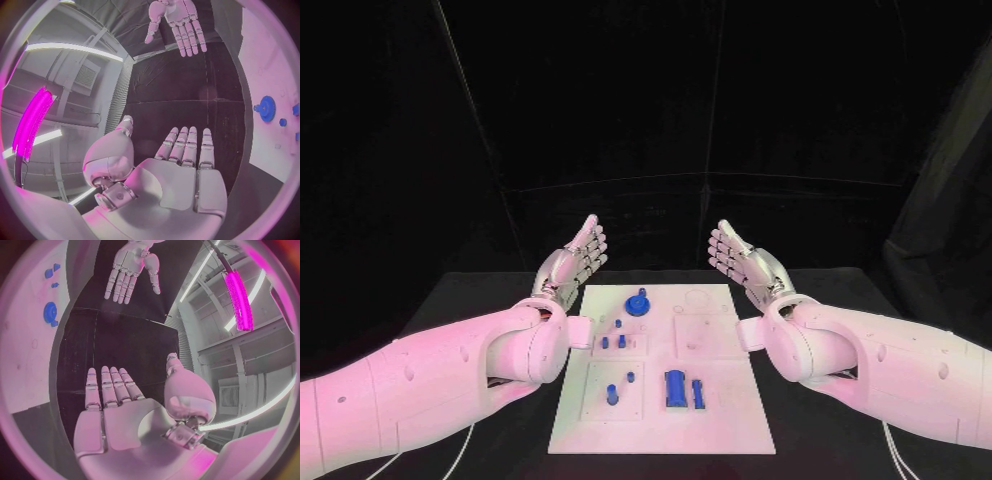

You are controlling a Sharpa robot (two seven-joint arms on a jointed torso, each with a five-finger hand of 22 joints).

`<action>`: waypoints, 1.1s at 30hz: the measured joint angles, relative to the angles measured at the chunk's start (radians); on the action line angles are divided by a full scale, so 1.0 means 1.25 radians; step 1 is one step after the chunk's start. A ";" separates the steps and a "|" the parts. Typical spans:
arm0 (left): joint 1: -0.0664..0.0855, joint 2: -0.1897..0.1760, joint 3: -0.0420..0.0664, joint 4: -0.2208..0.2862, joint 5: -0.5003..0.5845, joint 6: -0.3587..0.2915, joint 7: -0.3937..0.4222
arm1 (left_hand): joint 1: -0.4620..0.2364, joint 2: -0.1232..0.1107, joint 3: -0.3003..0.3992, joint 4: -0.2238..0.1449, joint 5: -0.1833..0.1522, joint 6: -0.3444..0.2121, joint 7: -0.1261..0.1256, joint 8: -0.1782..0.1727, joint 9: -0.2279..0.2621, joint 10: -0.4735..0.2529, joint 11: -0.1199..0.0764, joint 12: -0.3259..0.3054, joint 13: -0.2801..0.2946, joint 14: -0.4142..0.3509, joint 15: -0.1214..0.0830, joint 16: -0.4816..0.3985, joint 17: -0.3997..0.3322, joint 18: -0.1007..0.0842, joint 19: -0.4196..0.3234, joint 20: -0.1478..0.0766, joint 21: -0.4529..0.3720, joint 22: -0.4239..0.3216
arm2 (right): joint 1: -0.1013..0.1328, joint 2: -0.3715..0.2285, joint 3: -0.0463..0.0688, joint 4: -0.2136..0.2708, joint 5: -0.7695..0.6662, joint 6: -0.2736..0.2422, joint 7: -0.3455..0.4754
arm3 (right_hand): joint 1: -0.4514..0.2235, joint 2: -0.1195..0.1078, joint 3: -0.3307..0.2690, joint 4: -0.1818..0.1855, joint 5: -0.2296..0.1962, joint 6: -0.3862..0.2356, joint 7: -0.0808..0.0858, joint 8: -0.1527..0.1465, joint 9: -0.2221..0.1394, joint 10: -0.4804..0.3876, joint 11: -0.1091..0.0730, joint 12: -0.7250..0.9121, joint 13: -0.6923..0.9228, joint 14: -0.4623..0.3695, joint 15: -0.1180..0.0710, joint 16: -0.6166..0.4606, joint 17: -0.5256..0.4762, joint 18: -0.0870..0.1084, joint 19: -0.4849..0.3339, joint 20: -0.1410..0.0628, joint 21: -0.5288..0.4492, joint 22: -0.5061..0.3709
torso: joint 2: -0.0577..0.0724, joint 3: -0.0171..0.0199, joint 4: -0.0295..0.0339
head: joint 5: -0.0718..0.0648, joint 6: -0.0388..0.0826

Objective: Assemble the parts on the task board

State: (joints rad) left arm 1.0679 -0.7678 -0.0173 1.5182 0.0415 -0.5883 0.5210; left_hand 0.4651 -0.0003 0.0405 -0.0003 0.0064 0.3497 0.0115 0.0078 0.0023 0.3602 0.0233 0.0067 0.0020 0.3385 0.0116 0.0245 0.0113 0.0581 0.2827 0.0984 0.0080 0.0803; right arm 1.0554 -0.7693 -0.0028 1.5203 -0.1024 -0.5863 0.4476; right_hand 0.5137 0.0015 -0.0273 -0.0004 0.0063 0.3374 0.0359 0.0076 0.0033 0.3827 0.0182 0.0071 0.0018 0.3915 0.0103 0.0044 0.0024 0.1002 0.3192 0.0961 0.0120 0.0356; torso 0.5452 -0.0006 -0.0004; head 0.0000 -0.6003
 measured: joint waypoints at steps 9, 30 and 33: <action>-0.016 -0.009 0.012 0.039 -0.015 -0.103 -0.003 | -0.115 0.000 -0.021 0.000 -0.002 -0.087 -0.008 -0.003 -0.001 -0.089 -0.014 0.000 -0.001 -0.083 -0.007 -0.011 -0.006 -0.029 -0.068 -0.059 -0.003 -0.049 | -0.006 -0.008 0.001 0.037 0.056 -0.103 0.031 | -0.126 -0.001 0.013 0.000 0.000 -0.082 -0.023 -0.003 -0.002 -0.093 -0.011 0.000 0.000 -0.095 -0.007 0.000 -0.001 -0.051 -0.075 -0.059 -0.004 -0.022 | -0.001 0.0004 0.0003 | 0.000 0.000; -0.016 -0.010 0.013 0.040 -0.022 -0.140 -0.006 | -0.299 0.000 -0.028 0.000 -0.002 -0.258 -0.009 -0.003 -0.001 -0.266 -0.019 0.000 0.000 -0.255 -0.009 -0.014 -0.008 -0.042 -0.219 -0.079 -0.003 -0.063 | -0.006 -0.008 0.001 0.038 0.082 -0.140 0.045 | -0.304 -0.002 0.017 0.000 0.000 -0.198 -0.029 -0.003 -0.002 -0.226 -0.015 -0.003 -0.001 -0.232 -0.008 0.000 -0.001 -0.069 -0.186 -0.077 -0.007 -0.027 | -0.001 0.0005 0.0004 | 0.000 0.000; -0.016 -0.010 0.013 0.040 -0.023 -0.141 -0.006 | -0.367 0.000 -0.028 0.000 -0.002 -0.276 -0.009 -0.003 -0.001 -0.284 -0.019 0.000 0.000 -0.268 -0.009 -0.014 -0.008 -0.042 -0.223 -0.079 -0.003 -0.064 | -0.006 -0.008 0.001 0.038 0.082 -0.141 0.046 | -0.365 -0.001 0.017 0.000 0.000 -0.262 -0.029 -0.003 -0.001 -0.297 -0.014 -0.003 -0.001 -0.302 -0.008 0.000 -0.001 -0.068 -0.250 -0.077 -0.007 -0.027 | -0.001 0.0005 0.0004 | 0.000 0.000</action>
State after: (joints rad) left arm 1.0484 -0.7799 -0.0014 1.5682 0.0134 -0.7643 0.5134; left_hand 0.0069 -0.0001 0.0057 -0.0002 0.0037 0.0051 -0.0003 0.0039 0.0014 0.0052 0.0001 0.0067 0.0017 0.0038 0.0000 0.0067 0.0009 0.0056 0.0045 -0.0009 0.0040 0.0009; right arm 1.0482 -0.7798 -0.0010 1.5677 0.0005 -0.7625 0.5050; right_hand 0.0572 0.0004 -0.0062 0.0001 0.0063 0.0097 0.0002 0.0039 0.0015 0.0116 0.0003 0.0034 0.0009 0.0141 -0.0002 0.0045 0.0015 0.0145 0.0064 -0.0006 0.0037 0.0014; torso 0.5441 0.0001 0.0001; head 0.0001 -0.5999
